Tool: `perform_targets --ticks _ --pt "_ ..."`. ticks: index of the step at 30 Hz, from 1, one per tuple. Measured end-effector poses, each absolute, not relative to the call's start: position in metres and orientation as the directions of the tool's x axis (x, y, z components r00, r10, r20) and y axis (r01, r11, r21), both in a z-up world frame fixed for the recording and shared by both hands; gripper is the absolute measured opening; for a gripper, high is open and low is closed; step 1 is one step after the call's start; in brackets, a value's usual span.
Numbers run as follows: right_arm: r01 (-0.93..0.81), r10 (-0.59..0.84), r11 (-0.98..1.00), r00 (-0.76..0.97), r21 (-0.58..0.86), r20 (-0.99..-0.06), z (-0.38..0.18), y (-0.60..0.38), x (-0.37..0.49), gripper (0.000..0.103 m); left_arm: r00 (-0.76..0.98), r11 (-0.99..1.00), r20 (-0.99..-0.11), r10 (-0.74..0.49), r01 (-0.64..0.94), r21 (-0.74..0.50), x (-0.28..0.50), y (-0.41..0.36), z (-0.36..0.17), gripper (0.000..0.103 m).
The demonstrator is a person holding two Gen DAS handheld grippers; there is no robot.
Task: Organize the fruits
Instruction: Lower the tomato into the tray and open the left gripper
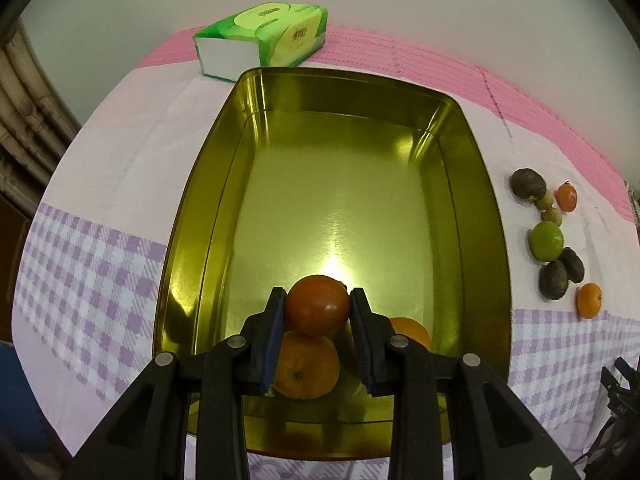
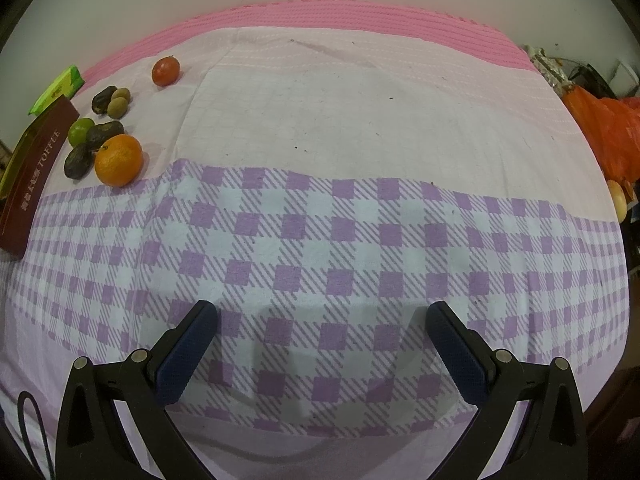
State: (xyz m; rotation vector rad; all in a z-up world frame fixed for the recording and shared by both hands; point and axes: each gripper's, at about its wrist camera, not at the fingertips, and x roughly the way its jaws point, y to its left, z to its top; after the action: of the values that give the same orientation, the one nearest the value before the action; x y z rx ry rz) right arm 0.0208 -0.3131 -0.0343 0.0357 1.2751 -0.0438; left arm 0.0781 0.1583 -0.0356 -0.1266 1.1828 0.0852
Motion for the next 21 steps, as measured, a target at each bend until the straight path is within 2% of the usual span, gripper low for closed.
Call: perform_targets --ticks 21 --pt "0.088 -0.018 0.996 0.265 0.006 -0.964 -0.036 -0.316 0.034 0.103 0.332 0.988 -0.943 0.019 -0.151 -0.034 0.082 0.162 -0.056 0.029"
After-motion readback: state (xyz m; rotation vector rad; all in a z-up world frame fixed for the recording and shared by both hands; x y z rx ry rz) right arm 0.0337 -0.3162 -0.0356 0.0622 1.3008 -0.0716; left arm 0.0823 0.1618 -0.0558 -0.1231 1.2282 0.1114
